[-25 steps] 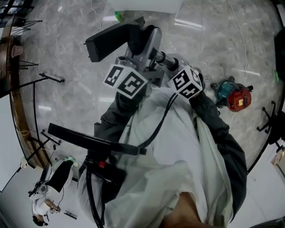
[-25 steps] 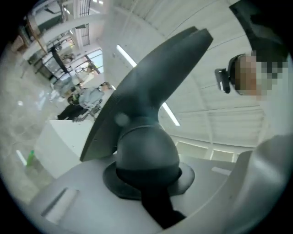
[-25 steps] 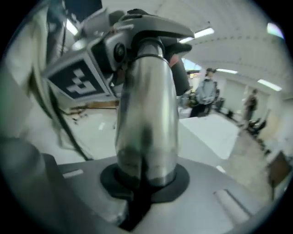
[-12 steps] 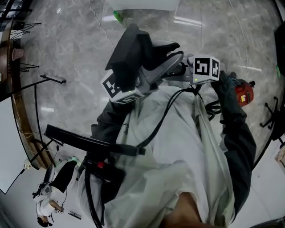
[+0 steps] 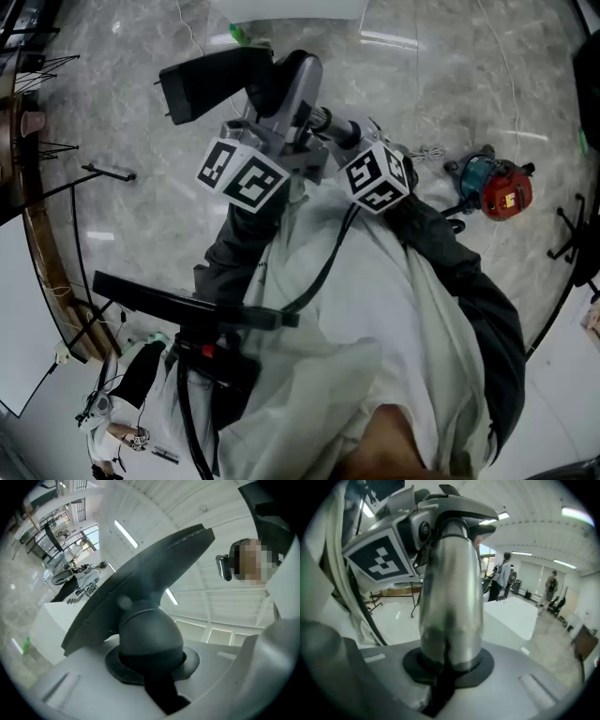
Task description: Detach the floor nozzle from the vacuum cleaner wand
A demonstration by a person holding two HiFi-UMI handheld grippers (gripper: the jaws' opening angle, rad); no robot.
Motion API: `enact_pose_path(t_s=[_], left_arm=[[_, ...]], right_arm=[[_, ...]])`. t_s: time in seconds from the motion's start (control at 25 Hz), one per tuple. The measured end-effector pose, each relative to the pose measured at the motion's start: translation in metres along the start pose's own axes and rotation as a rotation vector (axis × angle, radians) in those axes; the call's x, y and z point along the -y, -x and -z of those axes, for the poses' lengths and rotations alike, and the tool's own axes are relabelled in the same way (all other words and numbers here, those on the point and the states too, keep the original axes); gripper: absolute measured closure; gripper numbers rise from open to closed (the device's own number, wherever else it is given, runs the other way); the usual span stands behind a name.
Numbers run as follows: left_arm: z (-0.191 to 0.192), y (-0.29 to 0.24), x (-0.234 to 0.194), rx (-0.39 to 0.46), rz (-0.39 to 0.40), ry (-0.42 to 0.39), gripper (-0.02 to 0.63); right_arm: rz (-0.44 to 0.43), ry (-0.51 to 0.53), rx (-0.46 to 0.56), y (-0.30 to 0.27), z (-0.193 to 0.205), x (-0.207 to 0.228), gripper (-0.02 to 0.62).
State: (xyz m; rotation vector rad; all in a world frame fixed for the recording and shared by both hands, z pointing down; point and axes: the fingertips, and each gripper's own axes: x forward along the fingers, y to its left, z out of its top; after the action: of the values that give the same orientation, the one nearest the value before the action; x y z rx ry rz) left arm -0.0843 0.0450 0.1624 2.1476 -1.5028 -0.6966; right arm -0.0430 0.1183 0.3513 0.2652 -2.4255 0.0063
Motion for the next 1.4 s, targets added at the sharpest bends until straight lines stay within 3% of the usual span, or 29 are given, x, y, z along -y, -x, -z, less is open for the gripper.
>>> enact_pose_path(t_s=[0.08, 0.12, 0.2, 0.28, 0.36, 0.4, 0.44, 0.48, 0.52, 0.6, 0.72, 0.8, 0.84, 0.92, 1.0, 1.08, 1.2, 1.24, 1.28, 1.32, 1.4], left_arm=[[0.002, 0.001, -0.005, -0.014, -0.054, -0.012, 0.532], [0.002, 0.001, -0.004, -0.014, -0.047, -0.023, 0.534], [0.001, 0.0, 0.008, -0.005, 0.046, -0.051, 0.532], [-0.001, 0.001, 0.037, 0.001, 0.236, -0.085, 0.528], [0.002, 0.006, 0.076, -0.011, 0.47, -0.128, 0.528], [0.004, 0.008, 0.09, -0.018, 0.549, -0.15, 0.528], [0.004, 0.007, 0.097, -0.022, 0.58, -0.159, 0.528], [0.003, 0.003, 0.094, -0.022, 0.563, -0.151, 0.528], [0.0, -0.002, 0.083, -0.015, 0.507, -0.129, 0.528], [-0.006, -0.007, 0.046, 0.019, 0.319, -0.071, 0.526], [-0.008, -0.009, -0.007, 0.045, 0.013, -0.003, 0.529], [-0.004, -0.009, -0.029, 0.022, -0.133, 0.015, 0.532], [-0.002, -0.009, -0.035, 0.014, -0.175, 0.016, 0.532], [-0.003, -0.008, -0.038, 0.016, -0.172, 0.005, 0.534], [-0.006, -0.004, -0.026, 0.03, -0.069, -0.021, 0.534], [-0.007, 0.002, 0.005, 0.035, 0.13, -0.061, 0.528], [-0.001, 0.016, 0.078, -0.002, 0.564, -0.158, 0.525], [0.001, 0.019, 0.095, -0.017, 0.66, -0.181, 0.523], [0.001, 0.02, 0.103, -0.029, 0.715, -0.19, 0.522], [0.0, 0.019, 0.107, -0.037, 0.736, -0.188, 0.522], [-0.004, 0.015, 0.099, -0.04, 0.699, -0.162, 0.525]], right_arm=[[0.066, 0.005, 0.0, -0.003, 0.002, 0.003, 0.558], [0.045, 0.012, 0.009, -0.005, 0.003, 0.002, 0.558], [-0.079, 0.044, 0.044, -0.002, 0.001, -0.003, 0.558], [-0.32, 0.092, 0.084, 0.011, -0.003, -0.015, 0.557], [-0.651, 0.14, 0.107, 0.036, -0.003, -0.033, 0.557], [-0.81, 0.157, 0.111, 0.05, -0.002, -0.04, 0.557], [-0.923, 0.164, 0.114, 0.059, -0.002, -0.043, 0.557], [-0.967, 0.159, 0.114, 0.06, -0.004, -0.042, 0.557], [-0.94, 0.144, 0.11, 0.054, -0.006, -0.039, 0.558], [-0.732, 0.096, 0.086, 0.03, -0.008, -0.028, 0.558], [-0.257, 0.034, 0.017, -0.003, -0.004, -0.001, 0.56], [0.022, 0.03, -0.022, -0.014, 0.002, 0.02, 0.56], [0.102, 0.035, -0.031, -0.017, 0.004, 0.026, 0.56], [0.125, 0.053, -0.022, -0.022, 0.004, 0.028, 0.56], [0.006, 0.081, 0.007, -0.021, 0.002, 0.018, 0.557], [-0.245, 0.117, 0.041, -0.01, 0.001, -0.002, 0.555], [-0.891, 0.175, 0.123, 0.041, 0.002, -0.047, 0.557], [-1.079, 0.186, 0.15, 0.06, 0.001, -0.058, 0.557], [-1.189, 0.184, 0.172, 0.072, -0.001, -0.064, 0.557], [-1.213, 0.172, 0.187, 0.075, -0.003, -0.066, 0.557], [-1.081, 0.135, 0.196, 0.058, -0.01, -0.062, 0.558]])
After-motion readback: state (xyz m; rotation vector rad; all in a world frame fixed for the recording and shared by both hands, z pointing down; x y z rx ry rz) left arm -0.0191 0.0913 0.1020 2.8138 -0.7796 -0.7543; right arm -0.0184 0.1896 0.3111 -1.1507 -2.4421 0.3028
